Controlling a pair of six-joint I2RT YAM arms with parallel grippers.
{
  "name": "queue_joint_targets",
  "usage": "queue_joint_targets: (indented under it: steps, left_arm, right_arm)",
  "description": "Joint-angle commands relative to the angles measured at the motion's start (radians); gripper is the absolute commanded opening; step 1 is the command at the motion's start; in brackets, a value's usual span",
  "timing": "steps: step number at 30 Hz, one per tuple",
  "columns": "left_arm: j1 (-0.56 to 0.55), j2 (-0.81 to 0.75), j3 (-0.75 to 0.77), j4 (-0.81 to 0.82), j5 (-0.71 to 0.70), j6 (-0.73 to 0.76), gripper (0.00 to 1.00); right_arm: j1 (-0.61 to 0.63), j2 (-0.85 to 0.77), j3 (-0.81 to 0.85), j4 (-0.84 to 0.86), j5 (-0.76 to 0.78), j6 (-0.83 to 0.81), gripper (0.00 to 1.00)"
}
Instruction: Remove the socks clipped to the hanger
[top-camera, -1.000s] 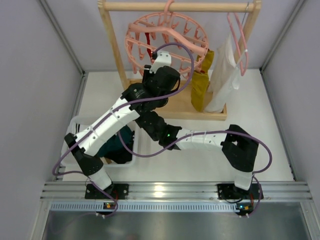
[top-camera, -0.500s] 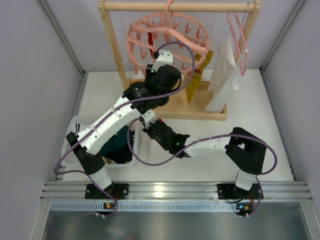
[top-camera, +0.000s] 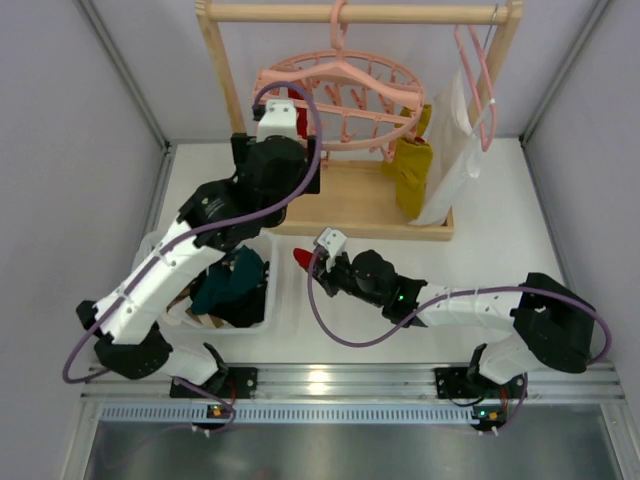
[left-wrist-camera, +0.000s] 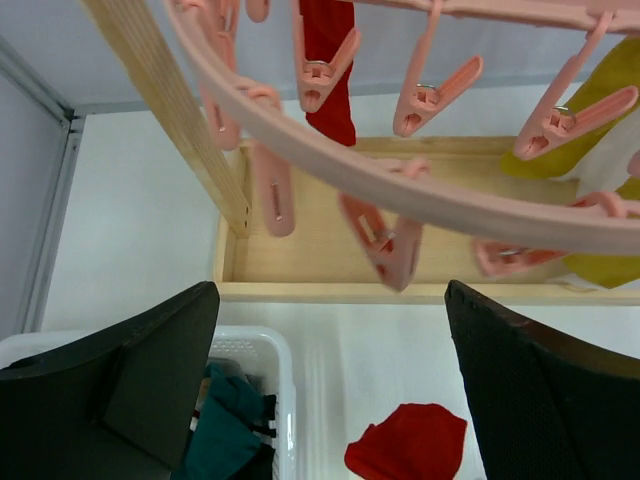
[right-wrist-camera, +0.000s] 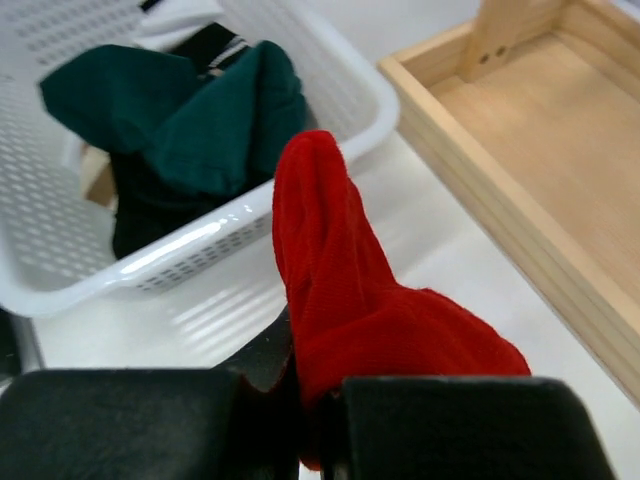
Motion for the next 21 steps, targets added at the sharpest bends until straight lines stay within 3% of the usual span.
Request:
queue_joint_targets:
  steps: [1, 6, 11, 18, 21]
  left_arm:
    - [0.003, -0.127, -0.041, 0.012, 0.038, -0.028, 0.98]
    - [0.003, -0.277, -0.09, 0.015, 0.056, -0.049, 0.98]
    - [0.003, -0.377, -0.096, 0.017, -0.016, -0.079, 0.98]
    - [0.003, -0.473, -0.107, 0.015, -0.154, -0.069, 0.98]
    - [0.003, -0.497, -0.107, 0.014, -0.2, -0.042, 0.98]
  right_arm:
    - [-0.034, -0.019, 0.052, 0.085, -0.245, 0.068, 0.0]
    - [-0.043, 0.097, 0.237, 0.085, -0.417, 0.109, 0.0]
    - [-0.021, 0.269, 0.478, 0.06, -0.581, 0.143, 0.0]
    - [0.036, 0.649, 0.972, -0.052, -0.664, 0.143, 0.01]
    - [0.055, 0.825, 1.243, -0.237, -0.634, 0.071, 0.06]
